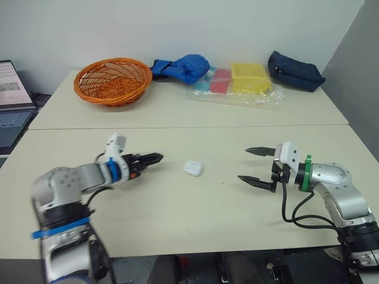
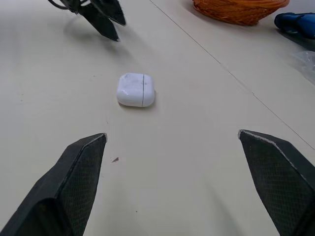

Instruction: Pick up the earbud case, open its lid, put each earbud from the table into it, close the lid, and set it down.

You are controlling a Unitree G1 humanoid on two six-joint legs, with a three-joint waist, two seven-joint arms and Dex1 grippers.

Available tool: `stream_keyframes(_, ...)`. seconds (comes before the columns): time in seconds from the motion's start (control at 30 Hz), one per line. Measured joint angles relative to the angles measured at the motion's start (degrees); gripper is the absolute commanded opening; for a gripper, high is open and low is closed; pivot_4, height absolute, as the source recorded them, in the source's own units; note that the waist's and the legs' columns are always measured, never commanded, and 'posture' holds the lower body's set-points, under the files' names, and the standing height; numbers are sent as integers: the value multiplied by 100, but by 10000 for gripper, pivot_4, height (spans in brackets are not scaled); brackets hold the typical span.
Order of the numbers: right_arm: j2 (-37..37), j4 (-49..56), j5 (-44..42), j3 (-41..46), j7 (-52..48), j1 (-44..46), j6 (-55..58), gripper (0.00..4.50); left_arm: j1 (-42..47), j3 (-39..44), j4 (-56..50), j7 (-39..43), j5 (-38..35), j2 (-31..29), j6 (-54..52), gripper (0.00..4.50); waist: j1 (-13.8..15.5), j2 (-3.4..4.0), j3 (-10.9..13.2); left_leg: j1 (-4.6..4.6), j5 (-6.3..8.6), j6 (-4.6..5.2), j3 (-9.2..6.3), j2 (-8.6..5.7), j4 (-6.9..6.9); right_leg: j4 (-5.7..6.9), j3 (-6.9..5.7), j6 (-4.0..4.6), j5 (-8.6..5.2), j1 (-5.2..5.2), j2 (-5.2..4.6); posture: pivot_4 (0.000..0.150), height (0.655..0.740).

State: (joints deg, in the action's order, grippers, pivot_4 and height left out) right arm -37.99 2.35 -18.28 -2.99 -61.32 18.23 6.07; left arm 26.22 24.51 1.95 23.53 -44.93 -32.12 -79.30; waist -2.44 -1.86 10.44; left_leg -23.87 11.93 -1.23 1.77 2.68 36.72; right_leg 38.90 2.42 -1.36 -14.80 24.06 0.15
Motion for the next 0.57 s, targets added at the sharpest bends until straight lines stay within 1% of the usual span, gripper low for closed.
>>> stream_keyframes(0.03,7,-2,-14,-7,-37,42,-27,45000,-291,-438,-116,536,336,-348,830,44531,10,0,1,0,0,-2,6,-1,-2,-2,3,1,0,5,-6,1500,7400)
stream_keyframes(0.07,-59,-23,-59,37,-106,49,-72,45000,-720,-931,-134,1369,930,-925,2192,44531,33,-1,1,-1,0,-5,8,0,-6,-5,3,12,3,4,-9,1500,7400)
stream_keyframes(0.1,-155,-79,-75,120,-140,15,-82,45000,-876,-1050,-87,1905,1279,-1187,3040,44531,54,-3,3,-2,1,-10,11,1,-6,-10,2,42,10,5,-32,1500,7400)
stream_keyframes(0.13,-252,-182,-77,205,-180,15,-94,45000,-916,-1132,-9,2452,1526,-1392,3890,44531,74,-3,3,-2,1,-10,13,4,-6,-10,1,84,-14,6,-49,1500,7400)
stream_keyframes(0.17,-308,-259,-78,262,-219,32,-134,45000,-909,-1182,70,2919,1750,-1527,4743,44531,104,-4,2,-1,0,-9,13,11,-6,-9,-1,91,-18,0,-75,1500,7400)
stream_keyframes(0.23,-358,-317,-84,273,-335,45,-198,45000,-873,-1338,285,3429,2185,-1689,6010,44531,151,1,-1,-1,0,-7,16,2,-7,-12,0,92,-22,-1,-99,1500,7400)
stream_keyframes(0.27,-371,-391,-85,274,-385,50,-200,45000,-834,-1413,403,3470,2357,-1687,6300,44531,166,2,-1,-3,0,-6,20,-3,-6,-13,5,89,-22,-1,-106,1500,7400)
stream_keyframes(0.4,-415,-509,-98,296,-492,76,-183,45000,-701,-1646,912,3492,2769,-1558,7037,44531,187,0,0,-17,1,-2,35,-5,-2,-25,-6,20,-17,3,-90,1500,7400)
stream_keyframes(0.43,-415,-508,-100,300,-495,94,-182,45000,-666,-1665,965,3505,2799,-1515,7136,44531,190,0,0,-19,2,-1,37,-5,-2,-26,-7,-4,-3,4,-75,1500,7400)
stream_keyframes(0.57,-414,-506,-102,301,-493,135,-168,45000,-544,-1678,1043,3724,2736,-1393,7216,44531,191,0,0,-26,2,-1,42,0,-3,-25,-8,-8,-4,5,-50,1500,7400)
